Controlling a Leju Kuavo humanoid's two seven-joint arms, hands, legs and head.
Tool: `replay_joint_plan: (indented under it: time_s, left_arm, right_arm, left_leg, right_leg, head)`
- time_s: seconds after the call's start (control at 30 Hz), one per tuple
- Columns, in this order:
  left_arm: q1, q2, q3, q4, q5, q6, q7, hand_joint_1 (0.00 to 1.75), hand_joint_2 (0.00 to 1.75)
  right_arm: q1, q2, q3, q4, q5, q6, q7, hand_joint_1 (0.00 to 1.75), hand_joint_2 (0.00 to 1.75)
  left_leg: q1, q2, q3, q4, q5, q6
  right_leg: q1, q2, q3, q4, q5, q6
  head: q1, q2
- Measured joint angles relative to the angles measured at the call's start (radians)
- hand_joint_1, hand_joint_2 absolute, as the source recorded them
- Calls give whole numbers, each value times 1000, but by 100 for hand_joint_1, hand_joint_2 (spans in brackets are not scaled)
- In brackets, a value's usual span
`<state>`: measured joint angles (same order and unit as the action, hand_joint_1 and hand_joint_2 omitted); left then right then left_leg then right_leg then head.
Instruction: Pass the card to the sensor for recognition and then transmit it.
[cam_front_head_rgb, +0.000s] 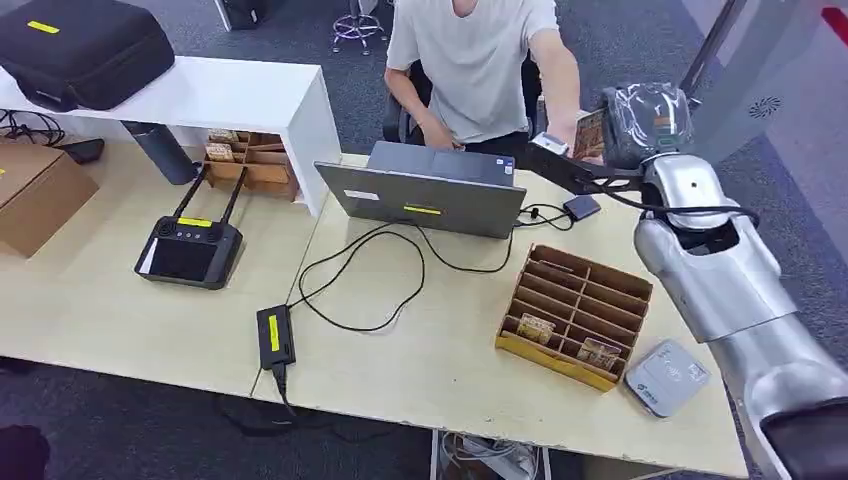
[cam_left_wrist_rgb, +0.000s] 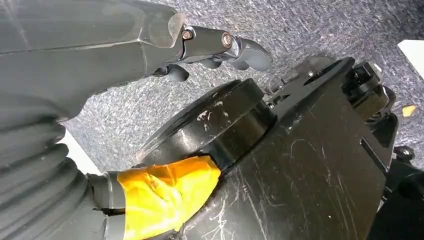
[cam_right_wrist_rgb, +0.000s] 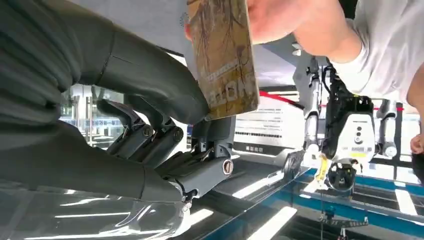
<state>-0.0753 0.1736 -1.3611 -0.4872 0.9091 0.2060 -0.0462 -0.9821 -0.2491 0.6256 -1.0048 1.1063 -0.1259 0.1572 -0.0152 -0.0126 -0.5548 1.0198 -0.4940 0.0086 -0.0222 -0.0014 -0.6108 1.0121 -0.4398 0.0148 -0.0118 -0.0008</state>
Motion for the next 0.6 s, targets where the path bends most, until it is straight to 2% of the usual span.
replay_joint_plan:
  time_s: [0.07, 0.1, 0.33, 0.5, 0.6]
  left_arm:
    - [0, -2, 2, 6, -3, -5, -2, 0, 175]
    - [0, -3, 3, 8, -4, -6, -2, 0, 175]
    - [-1, -9, 19, 30, -5, -43, -3, 0, 175]
    - [-1, -9, 20, 31, -5, -44, -5, 0, 175]
    - [-1, -24, 40, 58, -5, -46, -17, 0, 175]
  right_arm:
    - [-1, 2, 3, 10, -3, -3, 0, 173, 175]
    - [-1, 3, 4, 14, -3, -3, 0, 0, 175]
    - [-10, 11, 11, 37, -10, -2, 0, 0, 175]
    - [-10, 11, 11, 38, -10, -2, 0, 0, 175]
    - [-14, 15, 13, 50, -14, -7, -3, 0, 175]
  left_leg:
    - [0, 0, 0, 0, 0, 0]
    - [0, 0, 0, 0, 0, 0]
    - [0, 0, 0, 0, 0, 0]
    - [0, 0, 0, 0, 0, 0]
    - [0, 1, 0, 0, 0, 0]
  right_leg:
    - [0, 0, 0, 0, 0, 0]
    - [0, 0, 0, 0, 0, 0]
    - [0, 0, 0, 0, 0, 0]
    - [0, 0, 0, 0, 0, 0]
    - [0, 0, 0, 0, 0, 0]
  head:
    - [0, 0]
    - [0, 0]
    - [0, 0]
    - [0, 0]
    - [0, 0]
